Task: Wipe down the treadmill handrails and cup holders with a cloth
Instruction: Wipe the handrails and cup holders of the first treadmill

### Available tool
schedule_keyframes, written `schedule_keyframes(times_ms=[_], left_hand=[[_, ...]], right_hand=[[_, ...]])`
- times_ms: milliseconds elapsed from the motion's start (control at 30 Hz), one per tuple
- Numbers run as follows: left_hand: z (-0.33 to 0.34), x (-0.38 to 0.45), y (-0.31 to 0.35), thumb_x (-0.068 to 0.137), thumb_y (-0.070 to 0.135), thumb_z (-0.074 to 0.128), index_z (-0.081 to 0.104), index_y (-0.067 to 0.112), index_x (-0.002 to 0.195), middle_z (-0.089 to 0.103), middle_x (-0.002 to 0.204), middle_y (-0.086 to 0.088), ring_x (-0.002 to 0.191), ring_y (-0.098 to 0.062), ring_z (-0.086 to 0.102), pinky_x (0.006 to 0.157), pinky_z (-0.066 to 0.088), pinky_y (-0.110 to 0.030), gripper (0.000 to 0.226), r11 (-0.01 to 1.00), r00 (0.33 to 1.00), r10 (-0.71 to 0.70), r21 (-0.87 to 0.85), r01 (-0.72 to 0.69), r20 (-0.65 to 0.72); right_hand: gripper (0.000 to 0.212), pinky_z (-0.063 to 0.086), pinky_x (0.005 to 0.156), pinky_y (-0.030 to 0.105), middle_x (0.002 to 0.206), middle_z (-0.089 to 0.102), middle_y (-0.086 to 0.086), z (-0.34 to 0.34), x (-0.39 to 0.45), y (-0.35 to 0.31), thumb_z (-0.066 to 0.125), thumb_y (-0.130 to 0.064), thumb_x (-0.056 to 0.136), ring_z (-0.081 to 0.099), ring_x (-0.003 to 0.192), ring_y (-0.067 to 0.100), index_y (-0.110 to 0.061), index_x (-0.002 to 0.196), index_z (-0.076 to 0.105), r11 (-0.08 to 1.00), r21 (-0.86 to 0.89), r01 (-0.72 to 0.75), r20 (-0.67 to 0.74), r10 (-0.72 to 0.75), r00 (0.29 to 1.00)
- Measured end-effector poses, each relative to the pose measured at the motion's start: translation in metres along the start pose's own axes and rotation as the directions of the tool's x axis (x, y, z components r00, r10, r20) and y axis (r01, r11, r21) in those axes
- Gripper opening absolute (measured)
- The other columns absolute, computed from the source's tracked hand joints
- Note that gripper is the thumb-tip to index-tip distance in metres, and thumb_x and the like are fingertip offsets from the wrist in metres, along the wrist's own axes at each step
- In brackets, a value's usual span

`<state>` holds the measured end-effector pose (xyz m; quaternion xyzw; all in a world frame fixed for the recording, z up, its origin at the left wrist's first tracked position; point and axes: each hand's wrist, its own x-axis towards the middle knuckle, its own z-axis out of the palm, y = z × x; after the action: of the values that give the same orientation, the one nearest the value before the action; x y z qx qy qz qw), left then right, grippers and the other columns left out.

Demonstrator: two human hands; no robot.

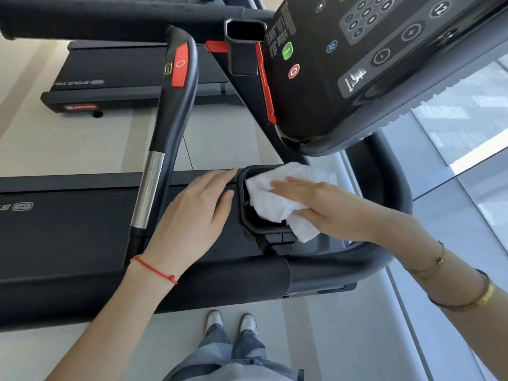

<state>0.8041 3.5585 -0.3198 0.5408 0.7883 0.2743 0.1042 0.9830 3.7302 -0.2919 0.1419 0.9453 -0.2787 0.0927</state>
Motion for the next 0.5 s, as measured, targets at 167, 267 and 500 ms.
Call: schedule_keyframes(times_ms=[167,267,500], left_hand=[[0.002,0.009,0.008,0.104,0.028,0.035,0.039,0.019,0.149,0.044,0.149,0.007,0.134,-0.010,0.041,0.109,0.034,-0.026,0.046,0.996,0.993,0.082,0.016,-0.083,0.080],[0.004,0.009,0.007,0.105,0.032,0.034,0.036,0.019,0.150,0.039,0.153,0.007,0.138,-0.008,0.037,0.111,0.031,-0.024,0.048,0.996,0.993,0.081,0.017,-0.082,0.085],[0.011,0.002,-0.001,0.101,0.039,0.040,0.028,0.024,0.154,0.025,0.159,0.015,0.141,-0.003,0.028,0.111,0.029,-0.025,0.057,0.997,0.992,0.079,-0.010,-0.078,0.098]], right_hand=[[0.040,0.028,0.077,0.024,0.114,0.051,-0.005,0.001,0.009,-0.011,0.040,-0.028,0.102,0.044,0.096,0.010,-0.028,0.142,0.039,0.993,-0.083,-0.083,0.095,0.091,0.991],[0.037,0.036,0.088,0.029,0.122,0.055,-0.003,0.002,0.030,-0.019,0.037,-0.033,0.104,0.051,0.106,0.016,-0.017,0.137,0.042,0.980,-0.165,-0.109,0.198,0.141,0.970],[0.016,0.048,0.084,0.048,0.101,0.060,0.018,0.002,0.057,-0.032,0.041,-0.018,0.102,0.055,0.088,0.033,-0.008,0.100,0.054,0.932,-0.359,-0.048,0.381,0.193,0.904]])
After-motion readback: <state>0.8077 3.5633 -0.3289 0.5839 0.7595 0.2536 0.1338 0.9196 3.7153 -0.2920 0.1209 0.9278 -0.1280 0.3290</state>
